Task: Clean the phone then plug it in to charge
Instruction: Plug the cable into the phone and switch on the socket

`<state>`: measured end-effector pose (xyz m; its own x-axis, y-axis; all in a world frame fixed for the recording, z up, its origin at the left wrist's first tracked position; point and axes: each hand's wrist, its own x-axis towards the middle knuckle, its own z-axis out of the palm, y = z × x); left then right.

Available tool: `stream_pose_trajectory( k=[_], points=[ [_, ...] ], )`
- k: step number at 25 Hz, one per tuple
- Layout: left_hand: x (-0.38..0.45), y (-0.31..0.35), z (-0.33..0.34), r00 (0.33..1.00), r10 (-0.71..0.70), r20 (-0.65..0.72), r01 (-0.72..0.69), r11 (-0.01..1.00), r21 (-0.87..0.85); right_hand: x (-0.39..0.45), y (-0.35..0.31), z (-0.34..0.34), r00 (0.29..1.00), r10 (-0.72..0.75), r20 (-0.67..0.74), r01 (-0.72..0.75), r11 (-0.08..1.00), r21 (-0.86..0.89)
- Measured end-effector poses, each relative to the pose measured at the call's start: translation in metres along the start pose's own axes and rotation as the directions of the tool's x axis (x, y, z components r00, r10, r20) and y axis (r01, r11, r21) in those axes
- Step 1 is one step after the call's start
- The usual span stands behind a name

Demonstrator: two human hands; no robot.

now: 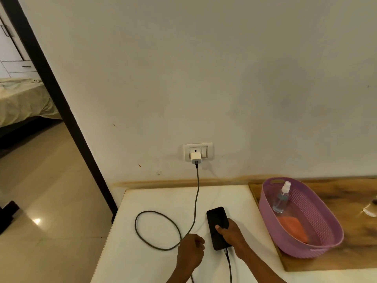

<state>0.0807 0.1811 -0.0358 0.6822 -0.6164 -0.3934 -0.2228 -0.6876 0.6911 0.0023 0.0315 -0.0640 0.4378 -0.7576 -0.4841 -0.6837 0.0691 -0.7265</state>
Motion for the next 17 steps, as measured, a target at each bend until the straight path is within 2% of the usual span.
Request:
stream_pose_trajectory(
  k=[3, 6, 11, 17],
  points=[
    [0.013, 0.012, 0.013, 0.992, -0.104, 0.07, 0.112, 0.984, -0.137, -0.002, 0.001, 0.004, 1.0, -0.016, -0.023, 0.014, 0.998, -0.055],
    [0.019, 0.019, 0.025, 0.972, -0.183, 0.149, 0.208, 0.963, -0.173, -0.007, 0.001, 0.005, 0.993, -0.06, -0.098, 0.047, 0.989, -0.137],
    [0.027, 0.023, 0.028, 0.971, -0.189, 0.149, 0.222, 0.942, -0.251, -0.013, 0.004, 0.008, 0.969, -0.15, -0.197, 0.075, 0.936, -0.343],
    [0.027, 0.031, 0.032, 0.981, -0.172, 0.085, 0.185, 0.967, -0.176, -0.014, 0.003, 0.01, 0.945, -0.186, -0.27, 0.054, 0.9, -0.433]
  ],
)
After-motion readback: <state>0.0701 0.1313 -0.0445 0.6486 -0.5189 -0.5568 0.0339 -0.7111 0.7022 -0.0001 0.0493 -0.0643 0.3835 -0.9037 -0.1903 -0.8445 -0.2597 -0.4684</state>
